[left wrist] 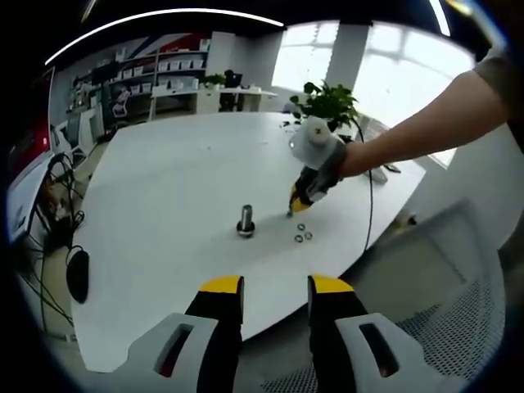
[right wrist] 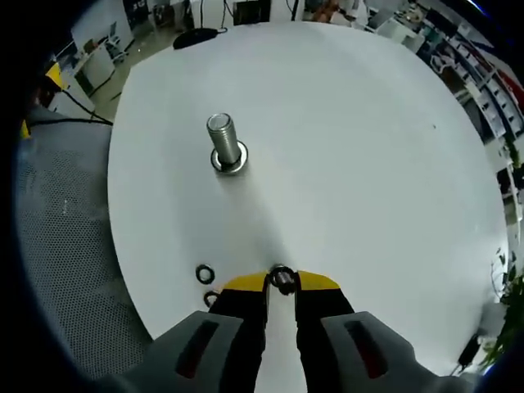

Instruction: Place the washer onto the threaded stud by aligning its center hole with the stud, sliding it down to the base, and recovering from edge contact or off-axis alignment until the washer reaches the visible bottom stop.

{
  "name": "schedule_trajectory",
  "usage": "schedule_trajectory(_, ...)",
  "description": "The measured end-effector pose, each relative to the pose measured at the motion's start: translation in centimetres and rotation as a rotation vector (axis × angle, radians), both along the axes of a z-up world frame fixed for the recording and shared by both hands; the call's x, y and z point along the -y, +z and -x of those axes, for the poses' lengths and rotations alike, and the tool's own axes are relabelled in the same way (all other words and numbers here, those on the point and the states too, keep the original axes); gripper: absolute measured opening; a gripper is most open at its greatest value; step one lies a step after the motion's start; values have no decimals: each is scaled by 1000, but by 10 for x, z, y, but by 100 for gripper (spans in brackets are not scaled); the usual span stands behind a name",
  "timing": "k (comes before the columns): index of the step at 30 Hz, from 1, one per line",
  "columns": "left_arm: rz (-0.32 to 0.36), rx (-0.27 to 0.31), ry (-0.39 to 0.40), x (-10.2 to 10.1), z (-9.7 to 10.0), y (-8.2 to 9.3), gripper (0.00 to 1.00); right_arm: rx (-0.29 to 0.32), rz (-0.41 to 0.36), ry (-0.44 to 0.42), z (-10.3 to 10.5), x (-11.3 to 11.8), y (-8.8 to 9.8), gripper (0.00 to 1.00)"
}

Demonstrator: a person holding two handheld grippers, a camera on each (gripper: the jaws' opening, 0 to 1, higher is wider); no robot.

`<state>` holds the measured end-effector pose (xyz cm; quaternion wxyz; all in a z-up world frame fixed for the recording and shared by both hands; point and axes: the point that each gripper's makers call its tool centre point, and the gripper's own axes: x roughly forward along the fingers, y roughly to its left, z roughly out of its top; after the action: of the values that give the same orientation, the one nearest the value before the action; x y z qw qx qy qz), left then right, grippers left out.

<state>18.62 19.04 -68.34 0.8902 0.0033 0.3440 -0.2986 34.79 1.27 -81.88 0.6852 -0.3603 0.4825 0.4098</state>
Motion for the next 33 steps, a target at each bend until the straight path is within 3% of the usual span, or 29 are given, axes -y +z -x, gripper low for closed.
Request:
schedule_trajectory(18, -1, 0, 3, 0, -1, 0, 29, -23, -6, -43, -3, 3, -16, 15)
schedule_trajectory(33, 4, 0, 1, 1, -1, 0, 29, -15, -17, -94, -1, 20, -6, 19)
